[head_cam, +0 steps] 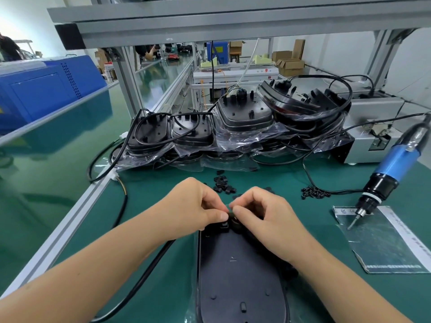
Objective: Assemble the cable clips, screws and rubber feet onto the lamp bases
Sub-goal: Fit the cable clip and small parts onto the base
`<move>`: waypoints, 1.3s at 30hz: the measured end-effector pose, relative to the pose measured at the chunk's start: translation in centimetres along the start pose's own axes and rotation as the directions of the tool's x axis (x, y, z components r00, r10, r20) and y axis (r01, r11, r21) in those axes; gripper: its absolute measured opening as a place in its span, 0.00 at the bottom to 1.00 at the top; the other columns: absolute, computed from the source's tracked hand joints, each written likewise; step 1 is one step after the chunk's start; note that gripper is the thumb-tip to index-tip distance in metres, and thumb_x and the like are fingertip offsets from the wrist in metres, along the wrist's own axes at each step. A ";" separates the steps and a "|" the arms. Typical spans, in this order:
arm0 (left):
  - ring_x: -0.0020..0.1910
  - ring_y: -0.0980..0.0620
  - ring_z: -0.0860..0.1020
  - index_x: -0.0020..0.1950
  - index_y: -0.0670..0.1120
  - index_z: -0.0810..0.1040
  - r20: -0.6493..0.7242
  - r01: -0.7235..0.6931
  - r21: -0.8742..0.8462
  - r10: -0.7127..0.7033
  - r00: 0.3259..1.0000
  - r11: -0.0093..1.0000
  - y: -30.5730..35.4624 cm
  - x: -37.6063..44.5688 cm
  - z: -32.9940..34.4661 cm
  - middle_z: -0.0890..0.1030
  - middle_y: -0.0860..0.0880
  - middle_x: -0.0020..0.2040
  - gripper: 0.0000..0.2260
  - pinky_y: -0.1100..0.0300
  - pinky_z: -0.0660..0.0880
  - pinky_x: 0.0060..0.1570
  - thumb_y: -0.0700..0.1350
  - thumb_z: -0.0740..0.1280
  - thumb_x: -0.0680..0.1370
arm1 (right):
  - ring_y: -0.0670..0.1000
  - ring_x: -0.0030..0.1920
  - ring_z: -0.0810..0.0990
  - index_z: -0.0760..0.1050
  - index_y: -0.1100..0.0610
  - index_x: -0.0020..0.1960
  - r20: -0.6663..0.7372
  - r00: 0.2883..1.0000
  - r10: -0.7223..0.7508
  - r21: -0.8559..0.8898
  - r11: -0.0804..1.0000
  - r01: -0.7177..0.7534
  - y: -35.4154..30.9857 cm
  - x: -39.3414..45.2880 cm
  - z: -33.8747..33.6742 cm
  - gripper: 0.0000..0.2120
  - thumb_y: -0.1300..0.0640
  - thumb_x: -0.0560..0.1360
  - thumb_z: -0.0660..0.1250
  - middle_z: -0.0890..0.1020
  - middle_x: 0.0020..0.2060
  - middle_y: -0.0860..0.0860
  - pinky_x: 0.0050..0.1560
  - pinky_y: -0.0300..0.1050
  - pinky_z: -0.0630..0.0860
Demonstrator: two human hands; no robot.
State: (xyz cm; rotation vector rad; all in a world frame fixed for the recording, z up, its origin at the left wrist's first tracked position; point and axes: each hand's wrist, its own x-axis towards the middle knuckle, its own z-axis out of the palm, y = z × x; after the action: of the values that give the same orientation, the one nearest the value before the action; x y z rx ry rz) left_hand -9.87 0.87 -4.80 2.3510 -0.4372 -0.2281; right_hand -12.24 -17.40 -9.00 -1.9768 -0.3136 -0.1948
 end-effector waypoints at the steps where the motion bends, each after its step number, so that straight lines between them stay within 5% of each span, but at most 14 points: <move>1: 0.25 0.61 0.75 0.42 0.51 0.86 -0.003 -0.004 0.009 0.004 1.000 1.000 0.1 0.0 -0.1 0.84 0.51 0.35 0.02 0.69 0.74 0.33 0.44 0.75 0.73 | 0.42 0.38 0.80 0.80 0.53 0.42 -0.040 0.999 0.004 0.033 0.999 -0.003 0.0 0.0 -0.4 0.03 0.59 0.74 0.70 0.84 0.39 0.46 0.41 0.32 0.75; 6: 0.35 0.63 0.79 0.45 0.55 0.87 0.071 0.050 -0.063 -0.045 0.996 0.997 1.0 0.3 -1.4 0.85 0.56 0.40 0.03 0.70 0.76 0.40 0.49 0.74 0.73 | 0.43 0.42 0.82 0.80 0.51 0.44 -0.417 0.906 0.076 0.163 0.987 -0.008 0.5 0.5 -5.4 0.05 0.54 0.77 0.66 0.84 0.41 0.45 0.43 0.37 0.78; 9: 0.36 0.59 0.79 0.44 0.54 0.86 0.049 0.020 -0.080 -0.016 0.999 0.997 2.8 2.2 -1.4 0.85 0.55 0.38 0.03 0.64 0.75 0.41 0.50 0.74 0.73 | 0.44 0.43 0.83 0.78 0.51 0.44 -0.658 0.739 0.144 0.198 0.980 -0.014 1.8 0.8 -8.7 0.06 0.56 0.78 0.64 0.84 0.38 0.43 0.41 0.38 0.78; 11: 0.31 0.64 0.76 0.43 0.52 0.87 0.006 -0.036 -0.048 0.036 0.999 0.998 4.8 4.3 0.0 0.84 0.57 0.34 0.03 0.72 0.73 0.34 0.48 0.73 0.74 | 0.45 0.41 0.82 0.77 0.50 0.43 -0.772 0.611 0.172 0.205 0.979 -0.016 2.9 0.6 -10.4 0.05 0.55 0.77 0.64 0.84 0.35 0.44 0.42 0.42 0.77; 15: 0.32 0.65 0.76 0.46 0.48 0.86 0.046 -0.162 0.148 0.157 0.987 0.976 9.1 8.4 5.3 0.82 0.58 0.37 0.05 0.74 0.69 0.33 0.45 0.71 0.76 | 0.42 0.35 0.79 0.76 0.51 0.42 -0.861 0.451 0.237 0.267 0.964 0.004 4.7 0.2 -11.9 0.06 0.56 0.77 0.64 0.82 0.32 0.46 0.42 0.40 0.75; 19: 0.44 0.48 0.79 0.45 0.47 0.83 0.040 -0.134 0.359 0.128 0.991 0.923 10.6 11.7 10.0 0.84 0.46 0.48 0.02 0.55 0.78 0.50 0.42 0.71 0.75 | 0.37 0.30 0.74 0.74 0.50 0.40 -0.897 0.347 0.275 0.289 0.957 -0.014 6.2 0.2 -12.3 0.08 0.58 0.76 0.64 0.78 0.33 0.44 0.33 0.28 0.69; 23: 0.32 0.49 0.70 0.32 0.42 0.66 0.013 -0.042 0.487 0.040 0.999 0.872 10.5 13.2 12.2 0.73 0.46 0.32 0.18 0.55 0.74 0.38 0.45 0.74 0.73 | 0.42 0.40 0.75 0.71 0.53 0.50 -0.908 0.227 0.353 0.340 0.935 -0.095 7.5 0.3 -13.1 0.04 0.56 0.77 0.64 0.76 0.42 0.45 0.43 0.32 0.69; 25: 0.30 0.49 0.68 0.31 0.43 0.64 -0.012 0.004 0.476 0.002 1.000 0.879 10.4 13.4 12.7 0.67 0.48 0.29 0.21 0.56 0.72 0.36 0.44 0.74 0.73 | 0.47 0.46 0.77 0.70 0.56 0.58 -0.875 0.248 0.416 0.397 0.909 -0.128 8.0 0.4 -13.3 0.12 0.52 0.77 0.66 0.77 0.47 0.48 0.48 0.38 0.69; 27: 0.35 0.48 0.72 0.36 0.43 0.70 -0.032 0.030 0.457 -0.017 0.999 0.889 10.3 13.6 12.9 0.73 0.47 0.35 0.13 0.56 0.76 0.41 0.41 0.73 0.74 | 0.46 0.43 0.76 0.70 0.57 0.63 -0.810 0.310 0.498 0.463 0.867 -0.183 8.2 0.8 -13.2 0.20 0.47 0.76 0.66 0.76 0.44 0.46 0.45 0.38 0.68; 32: 0.44 0.46 0.78 0.44 0.45 0.75 -0.010 0.048 0.410 -0.048 0.999 0.911 10.3 13.4 12.6 0.80 0.45 0.46 0.04 0.53 0.79 0.52 0.40 0.70 0.77 | 0.49 0.33 0.77 0.72 0.58 0.44 -0.604 0.494 0.626 0.718 0.696 -0.004 7.8 1.6 -13.5 0.11 0.51 0.80 0.64 0.77 0.39 0.55 0.33 0.41 0.76; 35: 0.52 0.45 0.81 0.47 0.40 0.79 0.002 0.076 0.364 -0.082 0.997 0.928 10.4 12.9 11.9 0.82 0.44 0.50 0.07 0.53 0.78 0.54 0.44 0.68 0.79 | 0.47 0.31 0.80 0.73 0.60 0.46 -0.498 0.570 0.653 0.821 0.567 0.067 7.2 1.5 -13.9 0.10 0.53 0.80 0.65 0.78 0.37 0.54 0.35 0.41 0.82; 39: 0.44 0.48 0.82 0.46 0.39 0.83 -0.014 0.086 0.081 -0.085 0.996 0.993 10.0 11.6 9.5 0.84 0.47 0.42 0.08 0.55 0.79 0.49 0.42 0.68 0.78 | 0.51 0.37 0.82 0.73 0.61 0.51 -0.388 0.721 0.574 0.895 0.422 0.146 5.6 1.2 -13.7 0.08 0.55 0.80 0.65 0.81 0.39 0.56 0.40 0.49 0.83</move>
State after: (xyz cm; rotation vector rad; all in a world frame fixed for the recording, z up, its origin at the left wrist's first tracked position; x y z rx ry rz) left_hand -4.24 -16.26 -5.21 2.4526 -0.3472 -0.2421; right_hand -9.29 -31.86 -7.84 -0.7243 0.3256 -0.4293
